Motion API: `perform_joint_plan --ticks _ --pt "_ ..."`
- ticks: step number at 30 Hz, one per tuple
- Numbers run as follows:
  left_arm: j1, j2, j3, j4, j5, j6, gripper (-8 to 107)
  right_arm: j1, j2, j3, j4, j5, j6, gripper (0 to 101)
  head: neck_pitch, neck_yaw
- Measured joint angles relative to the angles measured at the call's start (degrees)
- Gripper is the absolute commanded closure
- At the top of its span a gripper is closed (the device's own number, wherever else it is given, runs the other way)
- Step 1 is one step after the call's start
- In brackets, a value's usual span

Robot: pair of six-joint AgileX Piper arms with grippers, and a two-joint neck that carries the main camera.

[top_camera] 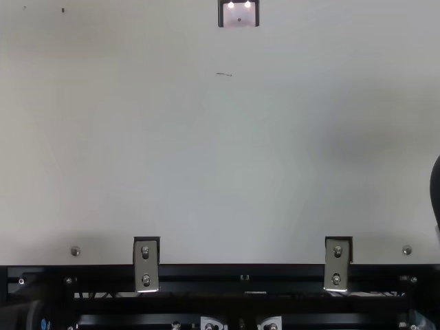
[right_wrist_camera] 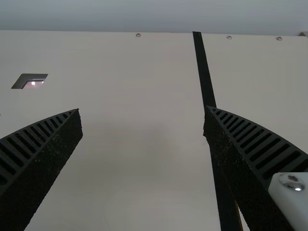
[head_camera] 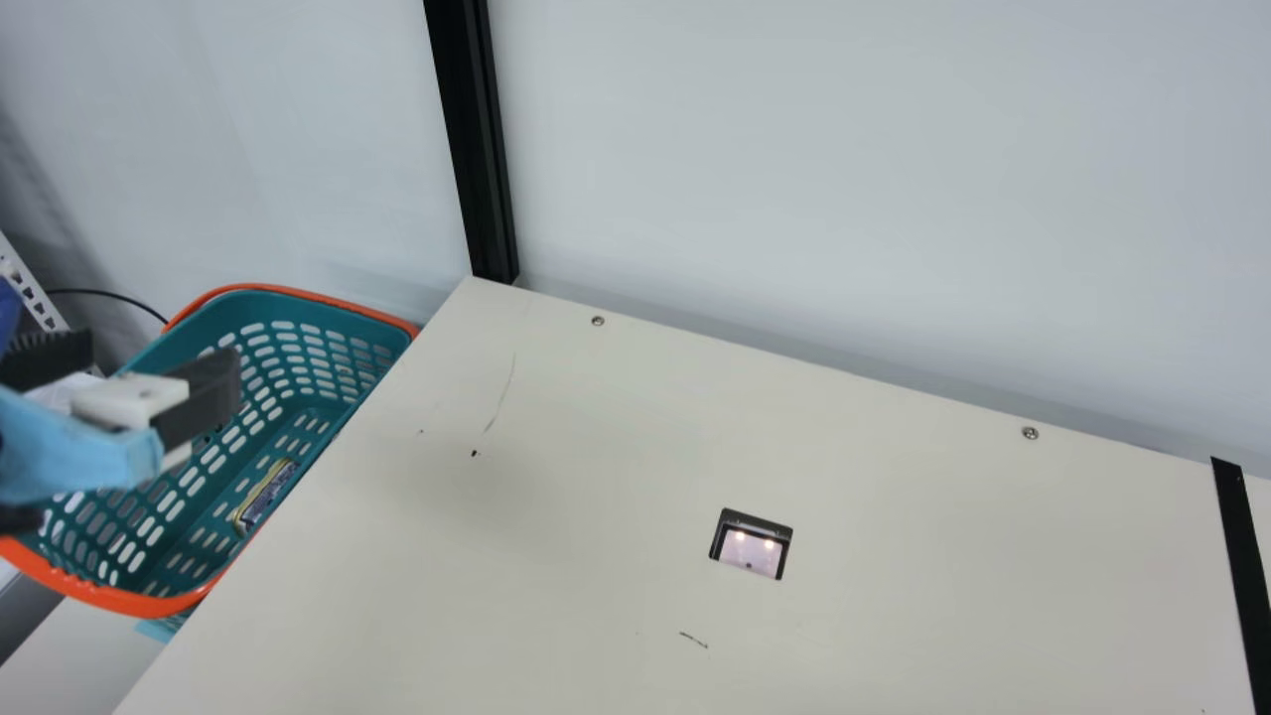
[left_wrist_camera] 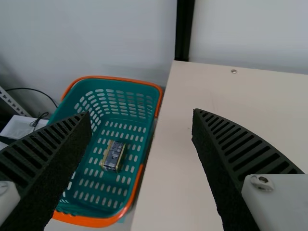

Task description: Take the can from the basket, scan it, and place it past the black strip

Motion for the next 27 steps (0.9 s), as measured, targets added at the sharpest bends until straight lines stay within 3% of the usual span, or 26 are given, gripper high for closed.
perform_joint_plan --ticks 13,27 --pt "19.59 23.44 -12.30 -9.76 -0.89 23.28 9 0.00 0.00 0.00 0.00 0.00 0.00 0 0.00 0.29" --pt "22.61 42.88 -22.37 -11.71 4.19 37.33 9 0.00 0.00 0.00 0.00 0.00 0.00 0 0.00 0.00"
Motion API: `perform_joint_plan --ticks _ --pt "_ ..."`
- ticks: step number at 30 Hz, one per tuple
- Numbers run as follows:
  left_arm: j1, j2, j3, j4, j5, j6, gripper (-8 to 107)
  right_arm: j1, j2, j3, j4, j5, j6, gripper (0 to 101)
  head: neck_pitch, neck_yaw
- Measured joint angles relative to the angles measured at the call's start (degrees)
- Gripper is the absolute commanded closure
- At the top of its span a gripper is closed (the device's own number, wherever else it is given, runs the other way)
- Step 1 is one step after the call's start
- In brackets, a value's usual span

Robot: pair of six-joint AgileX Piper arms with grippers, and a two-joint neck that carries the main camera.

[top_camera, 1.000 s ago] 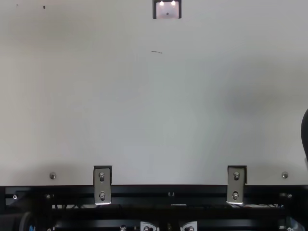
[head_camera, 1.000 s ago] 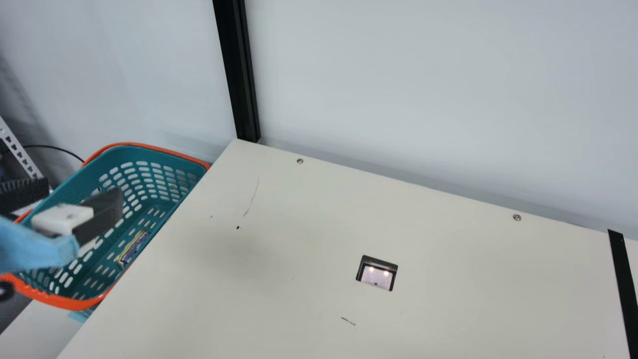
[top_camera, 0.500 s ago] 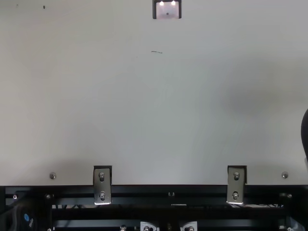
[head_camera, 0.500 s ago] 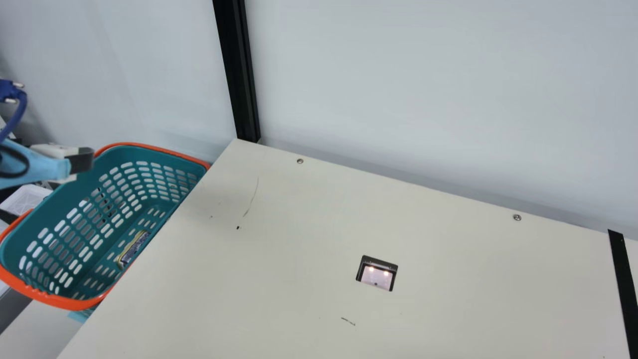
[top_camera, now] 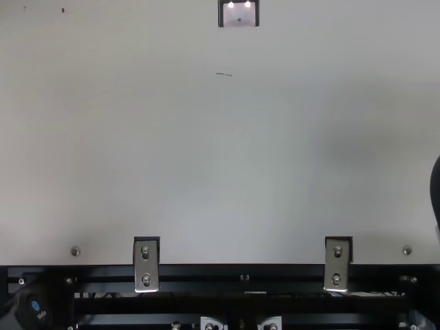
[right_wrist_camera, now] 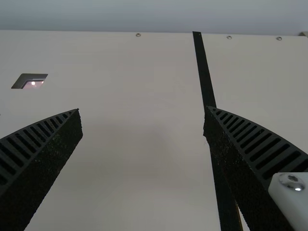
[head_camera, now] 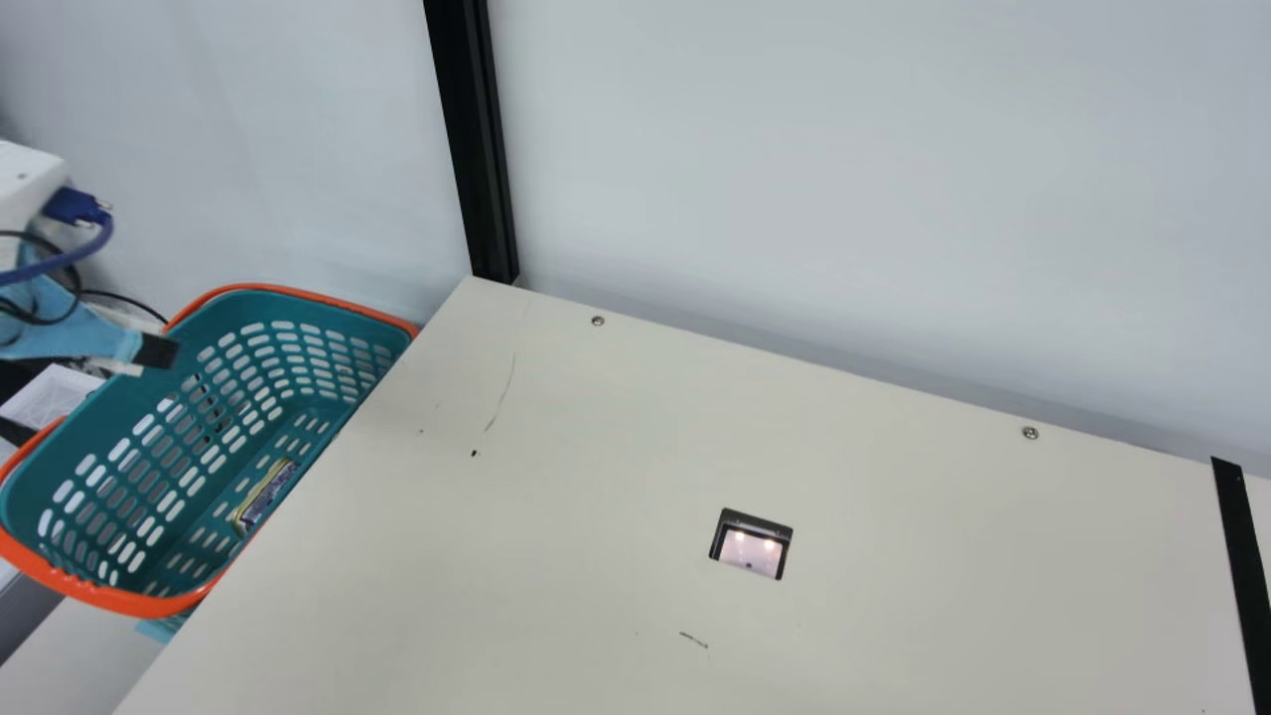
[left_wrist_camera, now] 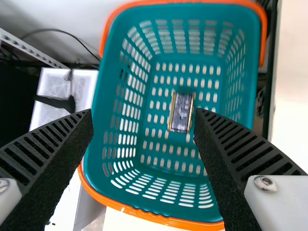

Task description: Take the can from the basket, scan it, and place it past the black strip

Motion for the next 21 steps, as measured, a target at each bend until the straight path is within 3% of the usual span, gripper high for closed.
perform_joint_plan --ticks 21 --pt "-2.20 22.46 -14.65 0.61 9.17 -2.02 9 0.00 0.00 0.00 0.00 0.00 0.00 0 0.29 0.29"
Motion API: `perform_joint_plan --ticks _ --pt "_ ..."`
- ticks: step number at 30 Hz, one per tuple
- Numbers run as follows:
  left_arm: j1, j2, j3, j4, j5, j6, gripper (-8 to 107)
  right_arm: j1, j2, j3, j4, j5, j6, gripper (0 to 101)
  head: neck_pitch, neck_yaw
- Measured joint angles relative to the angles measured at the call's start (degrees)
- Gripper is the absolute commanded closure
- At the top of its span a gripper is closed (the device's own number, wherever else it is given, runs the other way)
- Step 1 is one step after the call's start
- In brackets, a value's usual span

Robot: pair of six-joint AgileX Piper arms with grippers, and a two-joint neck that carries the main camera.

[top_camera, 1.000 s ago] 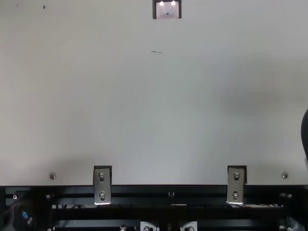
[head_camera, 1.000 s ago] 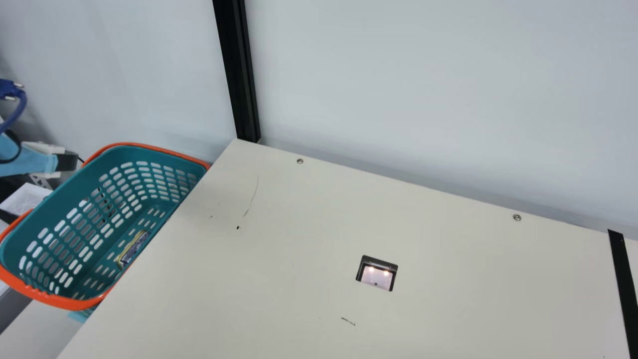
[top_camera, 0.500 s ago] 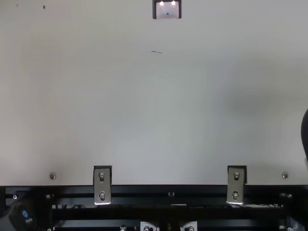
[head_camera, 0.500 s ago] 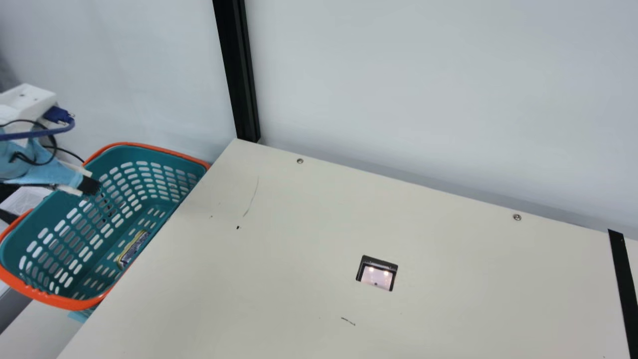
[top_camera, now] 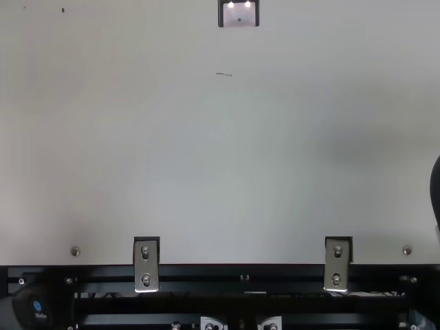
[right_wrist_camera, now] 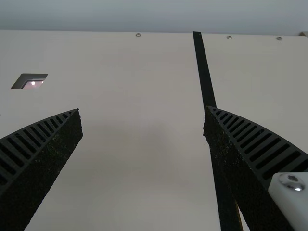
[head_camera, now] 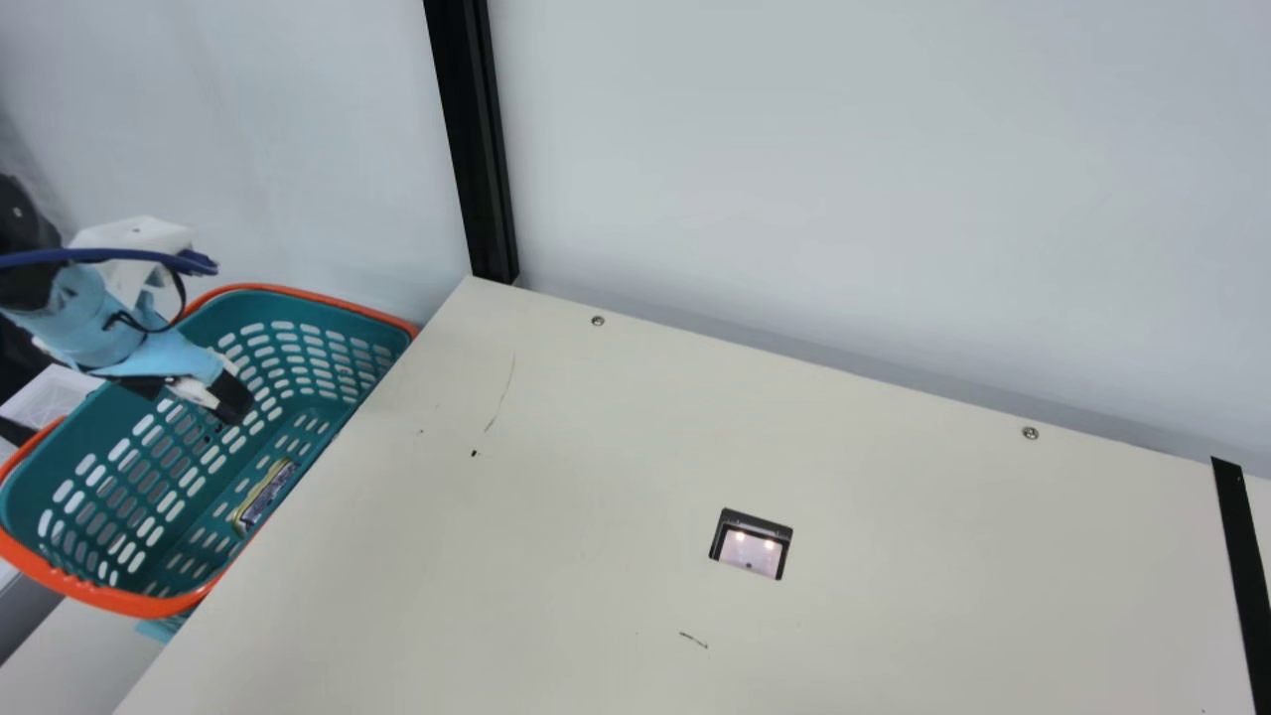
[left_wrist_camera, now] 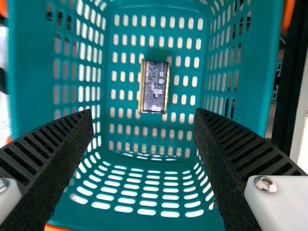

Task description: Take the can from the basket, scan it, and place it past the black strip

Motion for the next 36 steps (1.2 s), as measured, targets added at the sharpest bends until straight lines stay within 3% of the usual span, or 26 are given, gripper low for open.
perform_joint_plan --ticks 21,36 --pt "-2.78 13.53 -3.92 1.75 -1.95 -2.45 9 0.00 0.00 0.00 0.00 0.00 0.00 0 -0.29 -0.29" --pt "-2.48 22.88 -11.30 5.12 -2.48 -4.41 9 0.00 0.00 0.00 0.00 0.00 0.00 0 -0.29 -0.29"
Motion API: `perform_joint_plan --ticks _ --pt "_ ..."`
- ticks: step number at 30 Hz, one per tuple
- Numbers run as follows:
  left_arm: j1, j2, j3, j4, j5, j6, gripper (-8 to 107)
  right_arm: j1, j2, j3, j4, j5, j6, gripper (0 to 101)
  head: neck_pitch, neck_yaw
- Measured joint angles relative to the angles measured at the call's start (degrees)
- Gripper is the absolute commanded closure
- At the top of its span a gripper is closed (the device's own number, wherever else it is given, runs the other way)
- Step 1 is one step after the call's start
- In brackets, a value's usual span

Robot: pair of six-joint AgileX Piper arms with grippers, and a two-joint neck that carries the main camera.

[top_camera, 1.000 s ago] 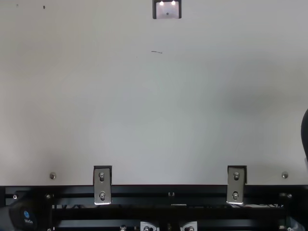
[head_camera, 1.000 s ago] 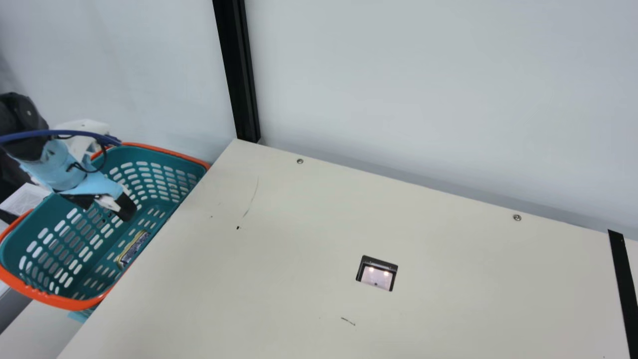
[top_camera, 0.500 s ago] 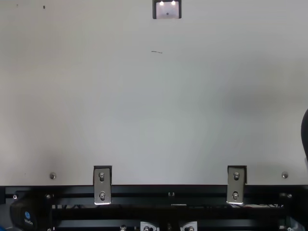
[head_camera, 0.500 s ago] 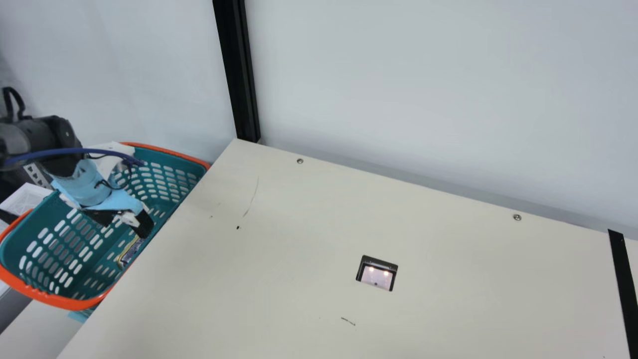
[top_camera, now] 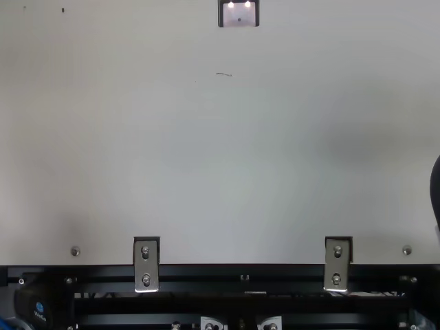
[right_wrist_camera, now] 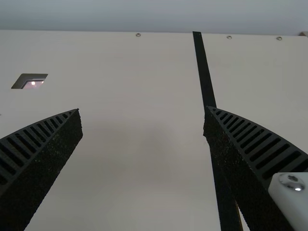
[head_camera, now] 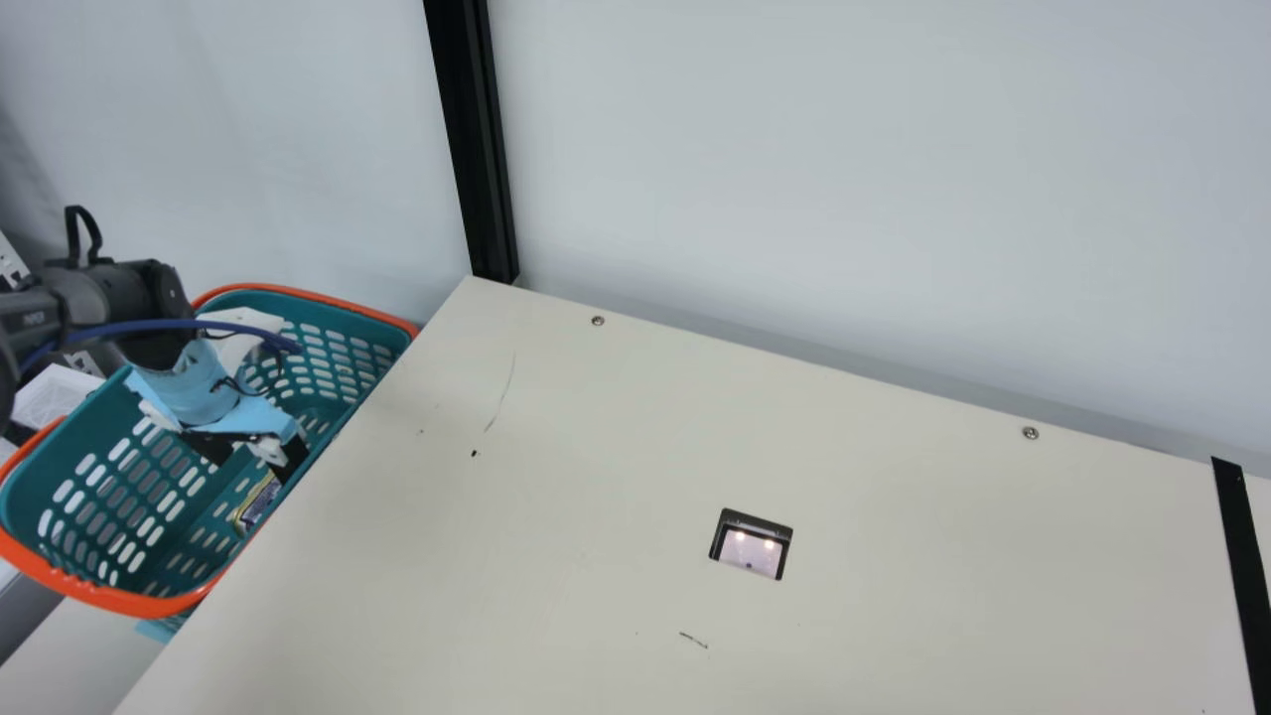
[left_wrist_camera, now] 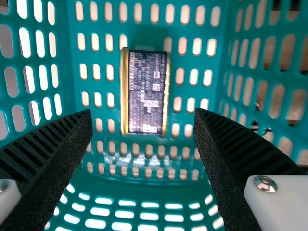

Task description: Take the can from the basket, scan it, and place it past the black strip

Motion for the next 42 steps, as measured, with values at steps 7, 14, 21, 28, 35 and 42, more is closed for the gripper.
perform_joint_plan --ticks 7,14,21,28,35,42 --pt "0.35 3.54 -2.88 0.69 0.44 -0.17 9 0.00 0.00 0.00 0.00 0.00 0.00 0 0.00 0.29" --pt "0.46 5.21 -4.37 0.69 0.75 -0.39 9 0.00 0.00 0.00 0.00 0.00 0.00 0 0.00 0.00" --pt "0.46 6.42 -5.44 0.69 1.00 -0.61 9 0.00 0.00 0.00 0.00 0.00 0.00 0 0.00 0.00" --pt "0.46 8.43 -5.58 0.27 -0.23 -0.38 9 0.00 0.00 0.00 0.00 0.00 0.00 0 0.00 0.00" --pt "0.25 9.86 -4.29 -0.35 -3.30 0.66 9 0.00 0.00 0.00 0.00 0.00 0.00 0 0.00 0.00" --pt "0.25 11.10 -4.04 -1.21 -5.23 0.92 9 0.00 0.00 0.00 0.00 0.00 0.00 0 0.00 0.00"
